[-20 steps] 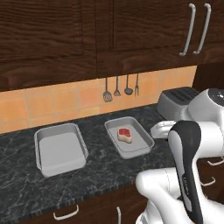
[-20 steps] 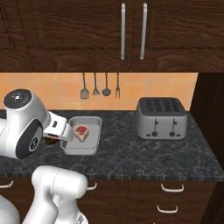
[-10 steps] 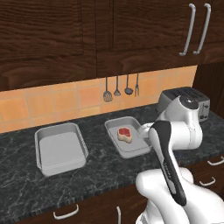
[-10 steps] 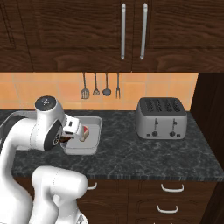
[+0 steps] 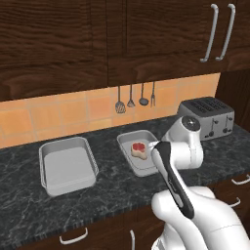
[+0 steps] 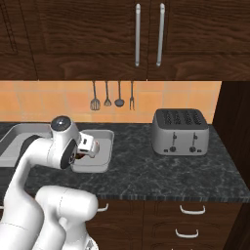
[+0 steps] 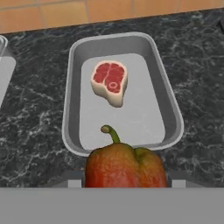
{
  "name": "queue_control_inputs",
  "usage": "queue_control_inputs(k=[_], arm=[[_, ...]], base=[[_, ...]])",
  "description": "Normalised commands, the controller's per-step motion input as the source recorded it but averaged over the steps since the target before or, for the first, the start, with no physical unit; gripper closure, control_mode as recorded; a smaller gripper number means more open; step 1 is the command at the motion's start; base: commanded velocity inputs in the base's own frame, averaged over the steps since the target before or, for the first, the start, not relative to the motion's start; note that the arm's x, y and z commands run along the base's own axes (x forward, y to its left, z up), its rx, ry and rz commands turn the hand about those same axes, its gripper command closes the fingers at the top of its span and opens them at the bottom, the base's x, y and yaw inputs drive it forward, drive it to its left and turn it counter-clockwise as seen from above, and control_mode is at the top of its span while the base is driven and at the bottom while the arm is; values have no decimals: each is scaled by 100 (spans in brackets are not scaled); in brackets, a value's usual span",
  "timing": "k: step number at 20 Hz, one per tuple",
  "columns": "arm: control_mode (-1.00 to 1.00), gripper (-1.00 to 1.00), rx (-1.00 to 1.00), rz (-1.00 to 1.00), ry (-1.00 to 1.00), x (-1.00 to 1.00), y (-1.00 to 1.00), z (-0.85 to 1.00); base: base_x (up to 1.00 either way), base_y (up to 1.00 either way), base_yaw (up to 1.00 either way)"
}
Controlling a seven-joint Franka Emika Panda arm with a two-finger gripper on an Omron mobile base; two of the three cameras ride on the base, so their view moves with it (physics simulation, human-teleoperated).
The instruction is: Place one bell pepper and one steak in each tupperware on the nearby counter, to pack two identical lunches.
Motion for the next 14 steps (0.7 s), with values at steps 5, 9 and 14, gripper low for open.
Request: queue_control_inputs(k=[5,9,14], arm=[[-100,100,0,0,3,46,29,-26],[-100,100,0,0,4,45,14,-19],[-100,100,0,0,5,38,12,-23]], base=[[0,0,0],[0,0,0],[0,0,0]])
